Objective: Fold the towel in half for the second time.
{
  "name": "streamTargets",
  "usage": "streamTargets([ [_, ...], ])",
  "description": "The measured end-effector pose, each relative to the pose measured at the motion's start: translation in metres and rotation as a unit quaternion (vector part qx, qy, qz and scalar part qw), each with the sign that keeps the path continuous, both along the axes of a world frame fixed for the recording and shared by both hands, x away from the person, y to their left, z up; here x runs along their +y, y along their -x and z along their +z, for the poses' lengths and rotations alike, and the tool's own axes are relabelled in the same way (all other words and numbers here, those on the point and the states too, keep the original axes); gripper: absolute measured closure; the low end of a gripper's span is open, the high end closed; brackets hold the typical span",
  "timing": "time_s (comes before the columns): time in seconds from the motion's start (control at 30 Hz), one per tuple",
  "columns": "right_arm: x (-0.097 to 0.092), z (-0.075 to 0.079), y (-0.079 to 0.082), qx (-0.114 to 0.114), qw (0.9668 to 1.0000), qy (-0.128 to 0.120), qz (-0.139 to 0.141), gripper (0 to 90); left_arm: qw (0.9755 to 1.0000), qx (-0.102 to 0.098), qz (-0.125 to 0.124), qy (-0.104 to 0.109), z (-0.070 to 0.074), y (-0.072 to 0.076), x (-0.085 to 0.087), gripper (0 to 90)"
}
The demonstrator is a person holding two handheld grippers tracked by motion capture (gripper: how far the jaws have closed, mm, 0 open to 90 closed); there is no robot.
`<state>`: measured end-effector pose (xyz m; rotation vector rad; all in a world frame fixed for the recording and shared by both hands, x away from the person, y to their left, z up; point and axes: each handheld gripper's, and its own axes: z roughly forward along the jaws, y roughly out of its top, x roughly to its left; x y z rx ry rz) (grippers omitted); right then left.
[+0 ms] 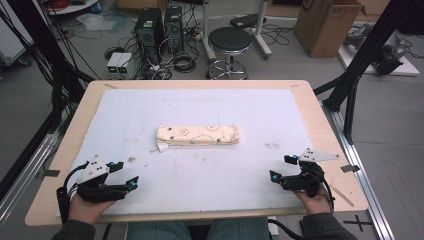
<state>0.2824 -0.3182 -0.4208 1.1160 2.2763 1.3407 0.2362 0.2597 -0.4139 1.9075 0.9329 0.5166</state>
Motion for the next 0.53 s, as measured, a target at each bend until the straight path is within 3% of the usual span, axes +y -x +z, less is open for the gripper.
streamTargets([
  [0.53, -0.0007, -0.0008, 0.0018, -0.004, 1.0, -0.003, 0.003, 12.0, 1.0, -0.001, 0.001, 0.0, -0.0016, 0.0019, 0.0013, 25.8],
])
